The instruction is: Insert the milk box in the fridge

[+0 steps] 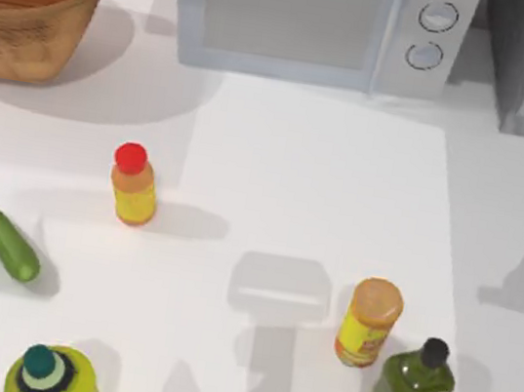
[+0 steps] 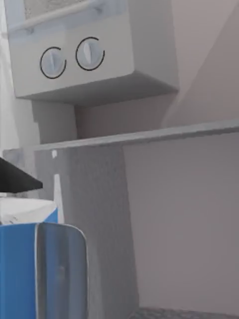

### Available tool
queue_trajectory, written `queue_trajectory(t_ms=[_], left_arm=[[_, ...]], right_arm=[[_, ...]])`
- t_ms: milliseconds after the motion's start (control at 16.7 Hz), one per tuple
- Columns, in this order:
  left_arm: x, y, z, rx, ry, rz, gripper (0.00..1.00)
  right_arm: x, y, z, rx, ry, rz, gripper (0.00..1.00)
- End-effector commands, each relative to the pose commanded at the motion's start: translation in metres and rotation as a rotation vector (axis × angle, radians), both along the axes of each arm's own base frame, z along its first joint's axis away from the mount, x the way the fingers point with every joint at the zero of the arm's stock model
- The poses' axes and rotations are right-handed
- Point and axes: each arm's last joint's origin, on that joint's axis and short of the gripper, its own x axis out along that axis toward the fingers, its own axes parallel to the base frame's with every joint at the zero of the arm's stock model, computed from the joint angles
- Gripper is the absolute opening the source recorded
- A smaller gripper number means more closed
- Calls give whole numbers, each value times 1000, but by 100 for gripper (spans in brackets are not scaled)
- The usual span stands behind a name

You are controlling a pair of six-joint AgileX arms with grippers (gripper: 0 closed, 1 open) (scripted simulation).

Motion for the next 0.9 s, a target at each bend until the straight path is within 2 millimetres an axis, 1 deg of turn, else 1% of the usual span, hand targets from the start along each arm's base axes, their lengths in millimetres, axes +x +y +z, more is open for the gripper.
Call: queue_trajectory(t_ms=[180,300,420,540,900], left_arm=[[0,0,0,0,0,0,100],[0,0,0,0,0,0,100],[0,0,0,0,0,0,100],[0,0,0,0,0,0,100],[0,0,0,0,0,0,100]], right_arm=[[-19,-17,-34,-35,-37,-9,0],[-25,-21,-53,-62,-45,24,0],[-26,-23,-67,-79,-40,55,0],[-26,-23,-73,-85,-35,71,0],[-26,-23,-70,-82,-39,72,0]])
